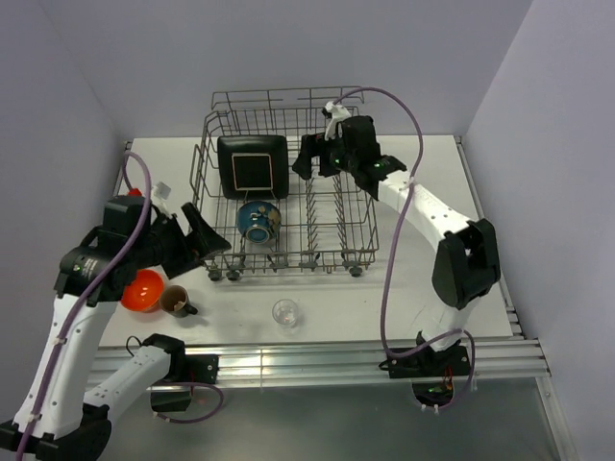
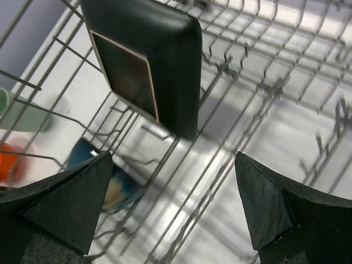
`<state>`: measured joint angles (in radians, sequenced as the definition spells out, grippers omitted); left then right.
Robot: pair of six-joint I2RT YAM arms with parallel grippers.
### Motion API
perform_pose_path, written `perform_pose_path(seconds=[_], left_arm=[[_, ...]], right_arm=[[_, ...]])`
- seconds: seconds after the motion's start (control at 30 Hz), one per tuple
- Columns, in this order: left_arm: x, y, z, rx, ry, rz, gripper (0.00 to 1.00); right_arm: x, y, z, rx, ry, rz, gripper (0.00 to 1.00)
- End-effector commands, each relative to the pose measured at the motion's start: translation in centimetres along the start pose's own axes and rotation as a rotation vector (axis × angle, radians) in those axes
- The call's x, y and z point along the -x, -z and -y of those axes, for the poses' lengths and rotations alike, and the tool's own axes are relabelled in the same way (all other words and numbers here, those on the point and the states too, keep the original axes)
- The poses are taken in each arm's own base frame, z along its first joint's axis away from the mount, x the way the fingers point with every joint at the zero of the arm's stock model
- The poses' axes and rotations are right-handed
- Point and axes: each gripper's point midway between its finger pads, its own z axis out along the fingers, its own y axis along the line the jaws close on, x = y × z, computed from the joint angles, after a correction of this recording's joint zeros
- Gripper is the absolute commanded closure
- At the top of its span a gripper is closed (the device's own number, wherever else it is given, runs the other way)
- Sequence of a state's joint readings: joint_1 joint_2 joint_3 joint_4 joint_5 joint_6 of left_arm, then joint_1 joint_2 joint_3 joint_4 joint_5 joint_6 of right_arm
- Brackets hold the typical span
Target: Load the mixed dishes into the dish rack
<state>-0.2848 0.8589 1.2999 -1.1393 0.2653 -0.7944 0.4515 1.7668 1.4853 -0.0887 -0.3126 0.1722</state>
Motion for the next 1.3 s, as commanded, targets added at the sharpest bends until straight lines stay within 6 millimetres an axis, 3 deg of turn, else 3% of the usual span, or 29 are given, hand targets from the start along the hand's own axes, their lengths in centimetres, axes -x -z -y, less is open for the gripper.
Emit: perform_pose_path(seconds=[0.0,0.07,0.1,0.13,0.2,0.23,0.27,0.33,0.37,0.5,0.57,0.63,0.67,0.83,1.13,1.27], left_arm=[[-3.4,-1.0,-1.0,-0.034,0.017,-0.126,0.10],[-5.1,-1.7,-1.9,-0.027,0.033,-0.167,0.12],[-5.7,-2.1,-2.1,-0.029,0.034,-0.181,0.13],[-5.9,-2.5,-2.1,-0.035,0.031,-0.182,0.14],[-7.8,-3.6,-2.4,-0.025,0.015,-0.229,0.15],[-8.0,-4.2,-2.0,-0.040,0.003,-0.229,0.15],[-9.2,-5.1,-2.3,-0.018,-0.015,-0.267,0.15],[-10.2,-6.0,-2.1,-0.003,-0.044,-0.287,0.14],[-11.3,-6.7,-1.6,0.000,-0.069,-0.317,0.14],[-11.9,-8.2,-1.3,0.044,-0.112,-0.294,0.11],[-12.9,-9.1,-2.0,0.070,-0.125,-0.327,0.11],[-13.6,-10.0,-2.2,0.080,-0.133,-0.335,0.12],[-14.6,-10.6,-2.9,0.105,-0.144,-0.360,0.12],[-15.9,-12.6,-4.1,0.148,-0.149,-0.388,0.17],[-16.7,-15.4,-4.8,0.196,-0.198,-0.419,0.19],[-17.4,-16.5,-5.6,0.217,-0.208,-0.437,0.27]], right_arm=[[2.6,6.0,-2.5,-0.137,-0.165,-0.032,0.00],[3.0,7.9,-5.0,-0.139,-0.172,-0.077,0.00],[1.3,9.2,-5.6,-0.155,-0.166,-0.160,0.00],[0.8,10.1,-7.2,-0.150,-0.109,-0.183,0.00],[0.5,13.2,-8.7,-0.181,-0.032,-0.177,0.00],[0.0,14.3,-7.7,-0.284,0.027,-0.157,0.00],[0.6,16.5,-9.8,-0.259,0.068,-0.111,0.00],[0.1,18.5,-9.7,-0.293,0.033,-0.090,0.00],[0.9,20.4,-9.4,-0.300,-0.024,-0.046,0.00],[-0.9,24.1,-10.5,-0.179,-0.134,-0.092,0.00],[-1.5,25.8,-10.7,-0.158,-0.151,-0.089,0.05],[-2.3,26.7,-10.9,-0.141,-0.180,-0.095,0.07],[-2.0,27.8,-11.1,-0.124,-0.188,-0.064,0.08],[-2.0,30.3,-11.4,-0.079,-0.217,0.010,0.09],[-2.2,31.8,-10.4,-0.125,-0.215,0.025,0.09],[-2.1,32.3,-10.3,-0.129,-0.224,0.036,0.09]])
